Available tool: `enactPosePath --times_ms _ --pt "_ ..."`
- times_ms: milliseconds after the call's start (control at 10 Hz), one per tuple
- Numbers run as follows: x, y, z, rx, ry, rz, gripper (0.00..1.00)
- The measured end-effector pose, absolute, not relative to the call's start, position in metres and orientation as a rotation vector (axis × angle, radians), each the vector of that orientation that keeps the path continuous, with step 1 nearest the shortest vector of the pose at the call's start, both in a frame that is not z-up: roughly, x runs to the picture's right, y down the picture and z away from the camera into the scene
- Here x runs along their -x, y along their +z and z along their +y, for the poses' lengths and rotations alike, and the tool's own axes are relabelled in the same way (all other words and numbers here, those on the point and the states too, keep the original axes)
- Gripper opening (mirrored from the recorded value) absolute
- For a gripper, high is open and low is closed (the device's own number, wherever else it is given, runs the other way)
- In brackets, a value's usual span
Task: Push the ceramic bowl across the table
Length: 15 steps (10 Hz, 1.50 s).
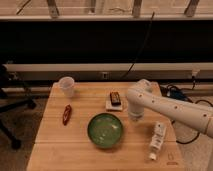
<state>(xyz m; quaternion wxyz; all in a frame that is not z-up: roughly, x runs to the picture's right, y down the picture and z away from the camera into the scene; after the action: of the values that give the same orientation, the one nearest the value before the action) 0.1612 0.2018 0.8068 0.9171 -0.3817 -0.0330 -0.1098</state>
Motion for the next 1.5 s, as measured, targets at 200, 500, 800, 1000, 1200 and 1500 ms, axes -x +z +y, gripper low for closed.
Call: enactPosePath --times_ms 200,500,800,1000,1200,1500 --pt "-0.161 0.807 0.203 0.792 -0.23 -0.069 0.05" --pt "-0.156 0.806 0.205 0.802 -0.25 -0.072 0.05" --pt "-0.153 0.805 0.206 0.812 -0.266 -0.075 0.05" --pt "-0.149 0.804 0.207 0.817 -0.28 -0.079 0.05" --pt "-0.148 0.804 0.208 0.821 -0.288 -0.08 0.05" --pt "-0.144 0.803 0.209 0.828 -0.301 -0.084 0.05"
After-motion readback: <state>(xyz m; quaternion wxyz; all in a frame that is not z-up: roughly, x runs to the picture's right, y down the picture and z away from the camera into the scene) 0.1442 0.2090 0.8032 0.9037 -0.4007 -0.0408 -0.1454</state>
